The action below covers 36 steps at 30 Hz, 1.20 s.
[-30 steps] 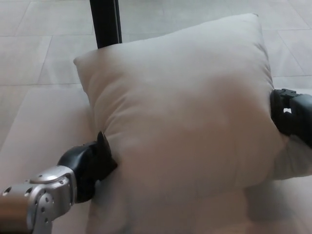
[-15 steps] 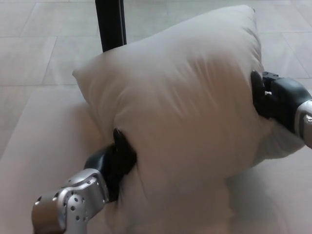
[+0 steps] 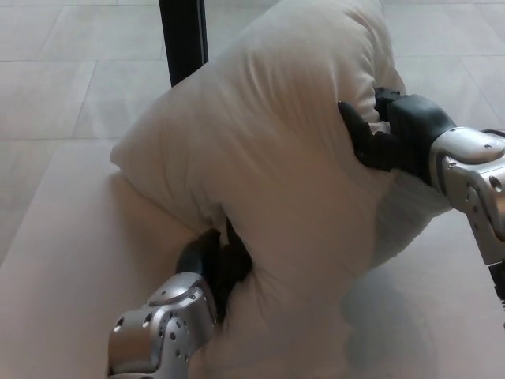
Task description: The robot uses its left hand to press on the left side of the pillow kept in the middle of the desk and uses its right hand to lift up and the right side of the pillow and turn it over
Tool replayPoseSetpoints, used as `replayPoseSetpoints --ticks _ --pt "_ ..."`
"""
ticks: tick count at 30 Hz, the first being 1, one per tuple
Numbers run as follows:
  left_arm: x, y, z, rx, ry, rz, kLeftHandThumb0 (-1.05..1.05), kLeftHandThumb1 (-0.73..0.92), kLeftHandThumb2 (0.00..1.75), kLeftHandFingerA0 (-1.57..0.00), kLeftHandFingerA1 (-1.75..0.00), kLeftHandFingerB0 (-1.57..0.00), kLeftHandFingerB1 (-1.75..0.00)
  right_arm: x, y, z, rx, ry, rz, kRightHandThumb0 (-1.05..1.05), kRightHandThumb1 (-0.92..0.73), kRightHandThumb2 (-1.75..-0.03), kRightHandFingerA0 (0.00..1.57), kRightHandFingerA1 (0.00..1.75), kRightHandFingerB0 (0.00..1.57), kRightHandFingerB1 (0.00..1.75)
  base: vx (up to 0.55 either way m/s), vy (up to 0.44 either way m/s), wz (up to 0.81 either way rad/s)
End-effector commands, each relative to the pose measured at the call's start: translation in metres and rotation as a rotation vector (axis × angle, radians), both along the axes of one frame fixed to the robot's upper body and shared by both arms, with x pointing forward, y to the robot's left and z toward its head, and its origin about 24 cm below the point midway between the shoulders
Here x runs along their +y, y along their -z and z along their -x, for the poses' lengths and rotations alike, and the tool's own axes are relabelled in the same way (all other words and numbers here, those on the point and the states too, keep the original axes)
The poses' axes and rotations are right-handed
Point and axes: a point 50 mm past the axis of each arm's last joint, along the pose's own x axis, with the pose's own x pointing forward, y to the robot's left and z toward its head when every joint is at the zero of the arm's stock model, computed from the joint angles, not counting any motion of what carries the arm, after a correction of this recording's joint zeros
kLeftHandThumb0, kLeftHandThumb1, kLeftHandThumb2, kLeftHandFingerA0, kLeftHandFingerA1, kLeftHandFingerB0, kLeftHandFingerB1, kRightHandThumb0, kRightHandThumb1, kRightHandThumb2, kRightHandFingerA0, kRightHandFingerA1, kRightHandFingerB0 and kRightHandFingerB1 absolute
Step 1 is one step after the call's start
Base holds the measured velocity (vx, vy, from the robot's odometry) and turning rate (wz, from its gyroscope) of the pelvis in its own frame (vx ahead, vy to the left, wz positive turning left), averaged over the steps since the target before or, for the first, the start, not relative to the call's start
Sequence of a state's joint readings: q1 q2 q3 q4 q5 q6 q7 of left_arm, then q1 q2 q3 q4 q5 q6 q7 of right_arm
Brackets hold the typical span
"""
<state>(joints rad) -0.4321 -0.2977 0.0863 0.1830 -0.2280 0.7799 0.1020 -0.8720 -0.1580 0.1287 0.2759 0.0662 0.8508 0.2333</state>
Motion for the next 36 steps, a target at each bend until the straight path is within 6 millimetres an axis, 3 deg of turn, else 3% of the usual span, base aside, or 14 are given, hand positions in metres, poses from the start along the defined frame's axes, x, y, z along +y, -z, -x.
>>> replayPoseSetpoints --ticks 1,6,7,8,11,13,16,18,26,30,31,34,35,36 --pt "-0.081 0.007 0.032 -0.125 0.383 -0.164 -0.82 0.75 1.02 0.00 -0.28 0.00 -0.17 0.104 0.064 0.042 0.326 -0.419 -0.047 -0.91 -0.48 -0.59 0.23 0.60 0.00 0.34 0.00 0.000 0.00" --pt "-0.084 0.010 0.044 -0.066 0.353 -0.107 -0.97 0.89 1.19 0.00 -0.10 0.00 -0.05 0.109 0.091 0.057 0.376 -0.445 0.013 -0.77 -0.36 -0.80 0.41 0.82 0.04 0.26 0.00 0.000 0.00" --pt "-0.085 0.011 0.048 -0.056 0.330 -0.092 -0.78 0.75 0.95 -0.19 -0.59 0.00 0.00 0.111 0.099 0.061 0.379 -0.458 0.034 -0.76 -0.39 -0.78 0.28 0.78 0.04 0.41 0.00 0.000 0.00" --pt "-0.085 0.012 0.051 -0.049 0.311 -0.069 -0.78 0.75 0.95 -0.19 -0.59 0.00 0.00 0.112 0.101 0.064 0.381 -0.463 0.038 -0.76 -0.39 -0.78 0.28 0.78 0.04 0.41 0.00 0.000 0.00" --pt "-0.081 0.018 0.057 -0.058 0.297 -0.042 -0.92 0.82 1.11 -0.08 -0.26 0.00 -0.07 0.117 0.109 0.068 0.392 -0.468 0.039 -0.69 -0.45 -0.54 0.38 0.93 0.06 0.47 0.00 0.000 0.00" --pt "-0.087 0.029 0.057 0.130 0.170 0.145 -0.82 0.80 0.64 0.00 -0.27 0.00 0.00 0.125 0.121 0.080 0.413 -0.507 0.061 -0.67 -0.43 -0.53 0.35 0.95 0.11 0.48 0.00 0.000 0.00" --pt "-0.091 0.037 0.063 0.174 0.151 0.187 -1.00 0.70 1.04 0.00 -0.07 0.00 -0.03 0.136 0.129 0.093 0.441 -0.555 0.073 -0.74 -0.31 -0.69 0.62 1.25 0.17 0.56 0.00 0.000 0.00" --pt "-0.090 0.044 0.067 0.180 0.173 0.182 -1.01 0.68 1.03 -0.10 -0.33 0.00 -0.01 0.145 0.135 0.102 0.461 -0.578 0.074 -0.72 -0.35 -0.70 0.76 1.26 0.15 0.56 0.00 0.000 0.00" --pt "-0.088 0.059 0.071 0.202 0.188 0.206 -1.05 0.70 1.04 -0.07 -0.37 0.00 -0.02 0.148 0.151 0.111 0.505 -0.599 0.061 -0.60 -0.39 -0.54 0.48 1.37 0.21 0.52 0.00 0.000 0.00" --pt "-0.088 0.062 0.071 0.211 0.160 0.244 -1.05 0.68 1.02 -0.11 -0.17 0.00 -0.02 0.149 0.153 0.111 0.494 -0.604 0.063 -0.59 -0.39 -0.54 0.58 1.55 0.21 0.51 0.00 0.000 0.00" --pt "-0.089 0.063 0.072 0.212 0.166 0.241 -0.88 0.60 0.93 -0.03 -0.48 0.00 -0.01 0.150 0.155 0.113 0.504 -0.603 0.063 -0.63 -0.32 -0.65 0.78 1.43 0.20 0.54 0.00 0.000 0.00" --pt "-0.090 0.063 0.072 0.225 0.146 0.267 -0.88 0.60 0.92 -0.03 -0.44 0.00 0.00 0.152 0.155 0.115 0.508 -0.615 0.068 -0.63 -0.31 -0.69 0.73 1.25 0.19 0.57 0.00 0.000 0.00" --pt "-0.090 0.064 0.071 0.213 0.158 0.263 -1.05 0.69 1.01 -0.10 -0.18 0.00 0.00 0.152 0.155 0.114 0.510 -0.616 0.071 -0.63 -0.31 -0.69 0.75 1.28 0.19 0.58 0.00 0.000 0.00" --pt "-0.090 0.064 0.070 0.200 0.164 0.264 -1.05 0.69 1.01 -0.09 -0.39 0.00 -0.02 0.153 0.155 0.115 0.511 -0.628 0.085 -0.64 -0.32 -0.70 0.74 1.25 0.19 0.57 0.00 0.000 0.00"
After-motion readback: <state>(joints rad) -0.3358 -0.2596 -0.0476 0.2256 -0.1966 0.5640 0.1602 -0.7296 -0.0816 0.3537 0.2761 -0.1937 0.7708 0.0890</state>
